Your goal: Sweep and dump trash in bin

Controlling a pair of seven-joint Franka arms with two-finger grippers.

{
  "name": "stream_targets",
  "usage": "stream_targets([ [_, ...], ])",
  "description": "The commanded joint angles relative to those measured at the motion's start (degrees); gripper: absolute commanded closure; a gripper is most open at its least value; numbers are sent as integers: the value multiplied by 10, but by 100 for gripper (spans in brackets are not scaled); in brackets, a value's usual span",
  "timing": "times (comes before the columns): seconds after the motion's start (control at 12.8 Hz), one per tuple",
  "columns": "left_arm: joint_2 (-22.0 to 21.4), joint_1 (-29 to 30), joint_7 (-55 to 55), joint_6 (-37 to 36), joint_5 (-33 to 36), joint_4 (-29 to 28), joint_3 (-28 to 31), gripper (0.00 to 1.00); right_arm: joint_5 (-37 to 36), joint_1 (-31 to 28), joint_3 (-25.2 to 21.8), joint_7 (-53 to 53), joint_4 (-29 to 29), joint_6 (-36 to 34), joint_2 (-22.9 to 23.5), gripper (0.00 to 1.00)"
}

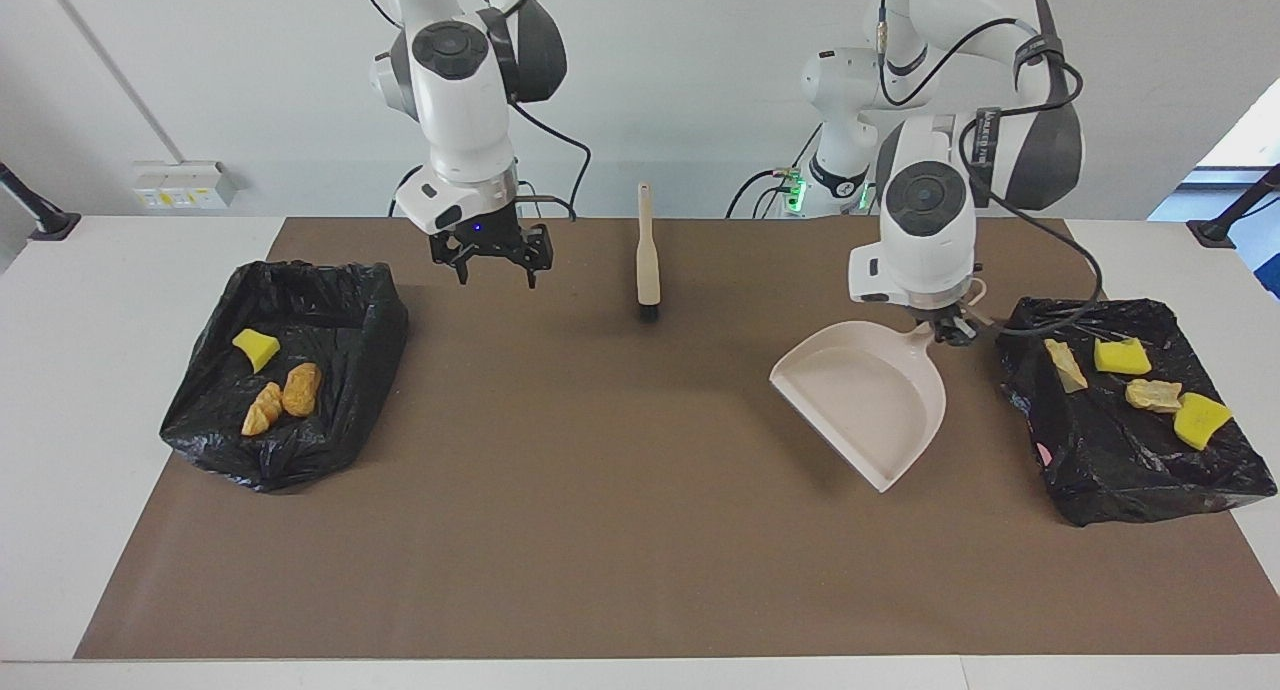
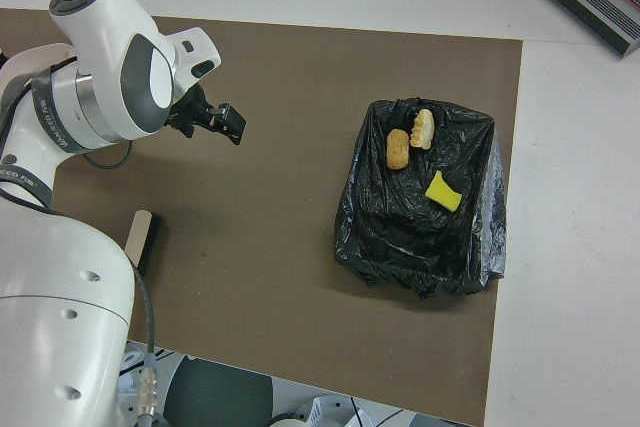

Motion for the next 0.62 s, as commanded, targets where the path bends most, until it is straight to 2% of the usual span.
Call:
stream_targets([
  [0.0, 49, -4, -145, -6, -17, 47, -52, 100, 2, -46, 5, -27, 36, -28, -14, 0],
  [0.31, 84, -48, -347, 22, -65, 93, -68, 100, -7, -67, -2, -26, 59, -36, -23, 0],
  [0.55, 92, -72, -464, 86, -128, 105, -67, 100, -5, -67, -30, -30, 99, -77, -32, 0],
])
